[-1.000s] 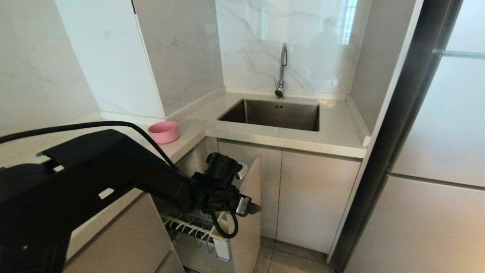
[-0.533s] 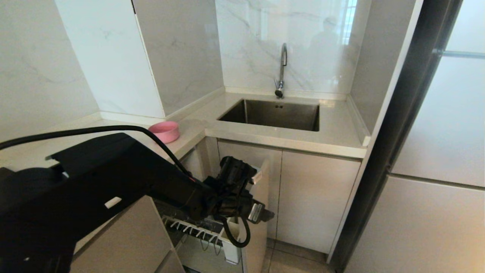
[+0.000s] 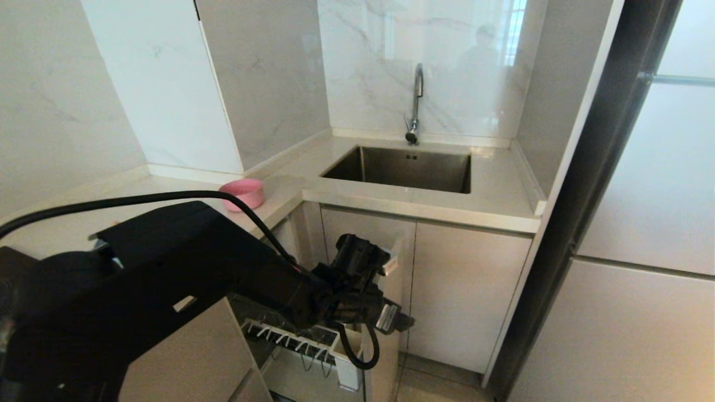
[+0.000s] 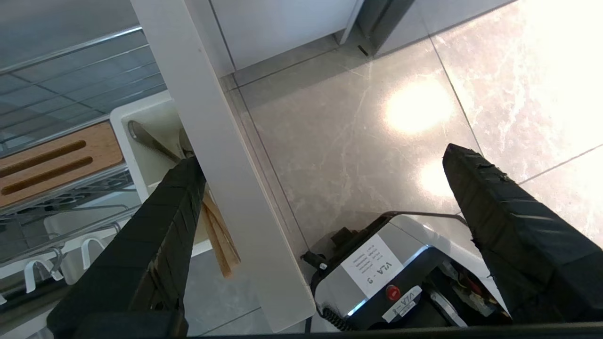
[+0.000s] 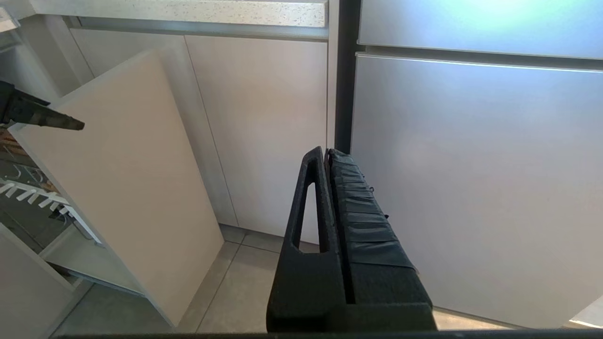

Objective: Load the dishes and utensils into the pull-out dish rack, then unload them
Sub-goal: Open the cupboard

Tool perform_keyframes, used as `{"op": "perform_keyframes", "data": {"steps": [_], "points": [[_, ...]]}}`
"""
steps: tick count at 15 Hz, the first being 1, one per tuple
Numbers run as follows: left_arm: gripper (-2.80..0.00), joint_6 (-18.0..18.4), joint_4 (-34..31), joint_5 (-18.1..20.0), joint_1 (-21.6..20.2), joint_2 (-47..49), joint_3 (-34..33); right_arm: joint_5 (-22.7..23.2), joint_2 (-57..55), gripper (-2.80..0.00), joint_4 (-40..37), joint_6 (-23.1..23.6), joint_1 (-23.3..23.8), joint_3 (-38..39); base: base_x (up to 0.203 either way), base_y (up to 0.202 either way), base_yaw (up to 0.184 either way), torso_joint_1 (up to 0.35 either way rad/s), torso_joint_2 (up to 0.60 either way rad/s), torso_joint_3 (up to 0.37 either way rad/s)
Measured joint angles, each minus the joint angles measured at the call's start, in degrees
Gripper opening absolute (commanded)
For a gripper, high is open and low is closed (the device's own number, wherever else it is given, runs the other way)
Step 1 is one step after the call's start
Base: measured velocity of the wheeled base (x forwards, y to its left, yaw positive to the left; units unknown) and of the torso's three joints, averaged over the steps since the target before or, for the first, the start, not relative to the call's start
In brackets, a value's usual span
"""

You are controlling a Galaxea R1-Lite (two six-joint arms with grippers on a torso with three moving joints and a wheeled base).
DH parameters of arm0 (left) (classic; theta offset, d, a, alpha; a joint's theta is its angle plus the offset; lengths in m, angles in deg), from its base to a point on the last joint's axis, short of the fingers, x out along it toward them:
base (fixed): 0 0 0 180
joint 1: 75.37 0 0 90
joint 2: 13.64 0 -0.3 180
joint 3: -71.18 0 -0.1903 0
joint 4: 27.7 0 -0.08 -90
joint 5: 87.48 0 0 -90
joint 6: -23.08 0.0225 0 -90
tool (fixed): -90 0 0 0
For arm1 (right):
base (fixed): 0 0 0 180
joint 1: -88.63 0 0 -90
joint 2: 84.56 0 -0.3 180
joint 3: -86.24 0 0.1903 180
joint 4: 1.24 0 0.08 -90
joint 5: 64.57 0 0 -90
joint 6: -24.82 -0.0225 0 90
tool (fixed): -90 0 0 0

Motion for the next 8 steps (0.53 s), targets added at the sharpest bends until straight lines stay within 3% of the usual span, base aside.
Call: {"op": "perform_keyframes", "data": {"steps": [8], "points": [[0.0, -1.76, 0.04, 1.04, 4.08, 0.23, 0.63, 0.02, 0.0, -2.8, 0.0, 0.0, 0.0, 0.0, 0.0, 0.0, 0.0, 0.0, 0.0, 0.0]]}}
